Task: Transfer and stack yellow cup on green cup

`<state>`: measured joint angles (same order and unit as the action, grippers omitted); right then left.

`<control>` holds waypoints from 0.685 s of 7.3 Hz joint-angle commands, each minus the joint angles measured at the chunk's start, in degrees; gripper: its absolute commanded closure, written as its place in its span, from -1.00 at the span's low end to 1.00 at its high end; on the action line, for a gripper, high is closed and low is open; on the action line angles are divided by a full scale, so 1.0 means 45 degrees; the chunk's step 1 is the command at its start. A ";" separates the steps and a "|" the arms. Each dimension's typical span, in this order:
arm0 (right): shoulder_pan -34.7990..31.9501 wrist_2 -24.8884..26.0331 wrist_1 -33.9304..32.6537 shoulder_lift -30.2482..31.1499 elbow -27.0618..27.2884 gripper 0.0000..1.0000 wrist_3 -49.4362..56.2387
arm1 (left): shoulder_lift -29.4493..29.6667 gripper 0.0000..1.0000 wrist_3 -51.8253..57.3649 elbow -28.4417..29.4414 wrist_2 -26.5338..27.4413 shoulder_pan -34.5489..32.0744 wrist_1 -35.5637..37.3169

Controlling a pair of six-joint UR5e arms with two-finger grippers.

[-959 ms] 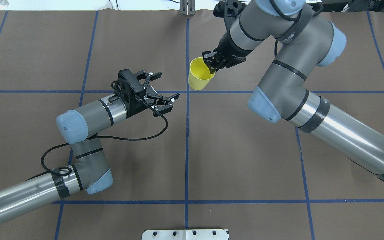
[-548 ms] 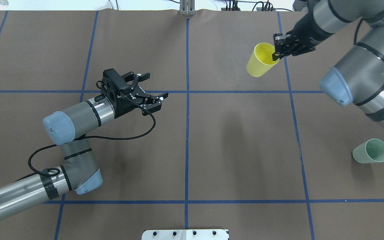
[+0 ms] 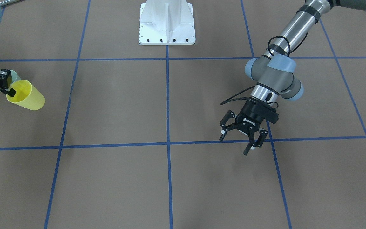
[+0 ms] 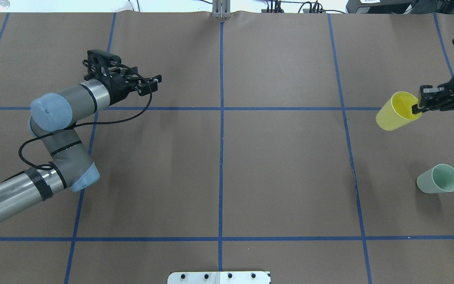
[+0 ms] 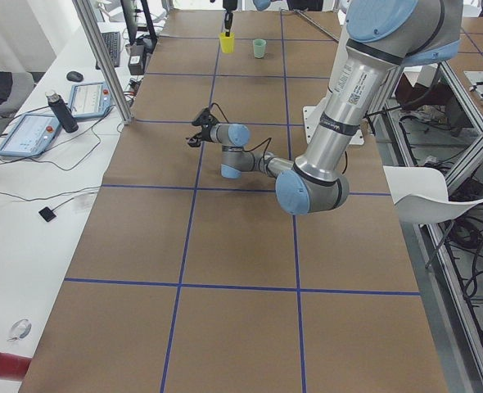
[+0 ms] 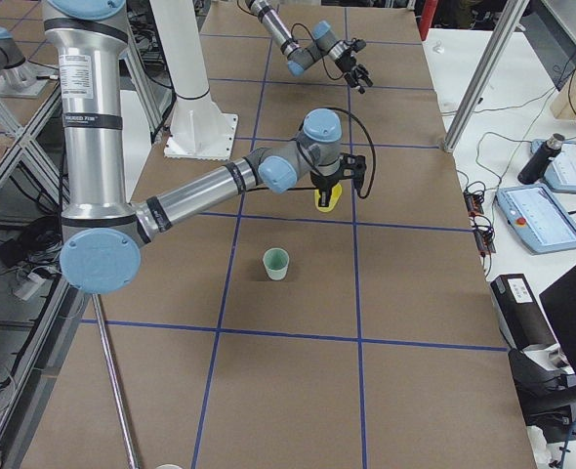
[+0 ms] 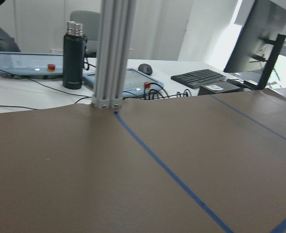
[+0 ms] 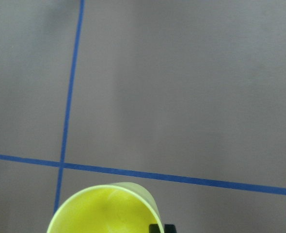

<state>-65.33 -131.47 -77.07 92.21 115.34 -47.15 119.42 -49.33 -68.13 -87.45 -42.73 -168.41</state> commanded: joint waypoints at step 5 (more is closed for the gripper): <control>-0.1029 0.0096 0.0134 0.3453 0.0580 1.00 0.3661 | 0.0416 -1.00 0.3434 0.0395 -0.5019 -0.4877 0.5933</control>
<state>-70.08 -130.97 -76.50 106.36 117.59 -31.74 120.89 -38.84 -66.41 -108.10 -62.32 -146.39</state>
